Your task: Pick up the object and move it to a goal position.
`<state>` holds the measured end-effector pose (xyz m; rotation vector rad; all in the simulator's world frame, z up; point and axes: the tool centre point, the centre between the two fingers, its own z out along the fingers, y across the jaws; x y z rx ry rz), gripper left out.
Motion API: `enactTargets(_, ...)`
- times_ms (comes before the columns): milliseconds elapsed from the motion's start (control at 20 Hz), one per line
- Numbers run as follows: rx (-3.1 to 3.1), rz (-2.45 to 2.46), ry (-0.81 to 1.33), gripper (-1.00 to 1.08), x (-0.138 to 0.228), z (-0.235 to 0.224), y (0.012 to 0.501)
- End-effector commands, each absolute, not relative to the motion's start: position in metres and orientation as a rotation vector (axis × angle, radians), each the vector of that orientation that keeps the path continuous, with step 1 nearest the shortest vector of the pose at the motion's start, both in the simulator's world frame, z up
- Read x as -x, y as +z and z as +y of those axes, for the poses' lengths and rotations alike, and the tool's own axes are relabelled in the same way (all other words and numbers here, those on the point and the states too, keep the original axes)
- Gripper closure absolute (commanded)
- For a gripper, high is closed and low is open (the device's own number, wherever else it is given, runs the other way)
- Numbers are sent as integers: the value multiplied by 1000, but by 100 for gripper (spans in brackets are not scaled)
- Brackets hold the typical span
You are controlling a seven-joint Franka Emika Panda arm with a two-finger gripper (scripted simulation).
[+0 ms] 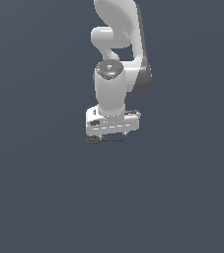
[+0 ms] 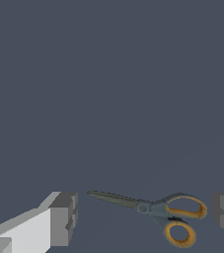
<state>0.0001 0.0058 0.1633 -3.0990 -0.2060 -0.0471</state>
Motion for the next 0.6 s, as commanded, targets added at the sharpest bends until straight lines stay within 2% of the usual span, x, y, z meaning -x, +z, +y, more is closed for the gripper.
enactTargets(0,3097,-295,-45,-92,3,2,157)
enactTargets(550,3042,-747,-31,-92,20,-14,127)
